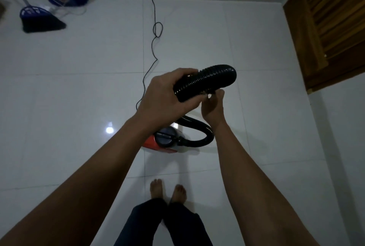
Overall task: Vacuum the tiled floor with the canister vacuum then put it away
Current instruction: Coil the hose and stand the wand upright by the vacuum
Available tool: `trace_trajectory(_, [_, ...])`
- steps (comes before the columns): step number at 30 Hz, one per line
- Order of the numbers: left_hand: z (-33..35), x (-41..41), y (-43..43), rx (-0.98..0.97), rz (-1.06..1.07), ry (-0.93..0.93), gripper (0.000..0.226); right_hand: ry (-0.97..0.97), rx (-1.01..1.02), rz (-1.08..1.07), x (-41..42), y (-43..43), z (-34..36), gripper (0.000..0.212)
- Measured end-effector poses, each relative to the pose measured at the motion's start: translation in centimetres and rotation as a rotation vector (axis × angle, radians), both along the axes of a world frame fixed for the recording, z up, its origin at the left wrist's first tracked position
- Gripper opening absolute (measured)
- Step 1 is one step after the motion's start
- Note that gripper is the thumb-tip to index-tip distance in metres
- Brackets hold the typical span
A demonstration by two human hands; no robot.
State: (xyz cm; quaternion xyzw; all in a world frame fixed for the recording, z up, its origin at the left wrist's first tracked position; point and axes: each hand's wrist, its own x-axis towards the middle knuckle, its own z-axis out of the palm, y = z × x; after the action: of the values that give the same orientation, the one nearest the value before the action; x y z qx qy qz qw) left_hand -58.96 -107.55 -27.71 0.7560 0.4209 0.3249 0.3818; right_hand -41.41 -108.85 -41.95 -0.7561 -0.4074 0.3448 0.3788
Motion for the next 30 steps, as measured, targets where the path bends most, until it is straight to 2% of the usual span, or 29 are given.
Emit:
trace_trajectory(4, [-6.3, -0.6, -0.3, -0.001, 0.069, -0.071, 0.035, -0.125, 0.094, 0.084, 0.9, 2.7, -4.0, 0.045])
trace_trajectory(5, [-8.4, -0.5, 0.3, 0.057, 0.101, -0.097, 0.031, -0.145, 0.147, 0.096, 1.1, 4.2, -6.2, 0.043])
trace_trajectory(8, [-7.5, -0.3, 2.4, 0.186, 0.156, -0.19, 0.031, -0.176, 0.254, 0.097, 0.7, 5.6, -3.2, 0.039])
trace_trajectory(12, [-7.5, -0.5, 5.3, 0.368, 0.196, -0.328, 0.04, -0.349, 0.359, 0.137, 0.1, 8.0, -2.0, 0.05])
trace_trajectory(15, [-10.8, -0.6, 6.0, 0.365, 0.192, -0.408, 0.045, -0.408, 0.396, 0.081, 0.1, 9.3, -2.6, 0.055])
trace_trajectory(22, [-23.3, 1.3, 5.2, 0.266, 0.175, -0.502, 0.031, -0.427, 0.534, 0.021, 0.7, 11.9, -3.1, 0.06])
trace_trajectory(28, [-29.1, 2.1, 5.6, 0.267, 0.136, -0.43, 0.042, -0.4, 0.57, 0.019, 0.5, 13.1, -3.5, 0.069])
trace_trajectory(30, [-31.0, 2.4, 5.7, 0.214, 0.145, -0.34, 0.047, -0.375, 0.548, 0.036, 0.3, 13.2, -3.2, 0.07])
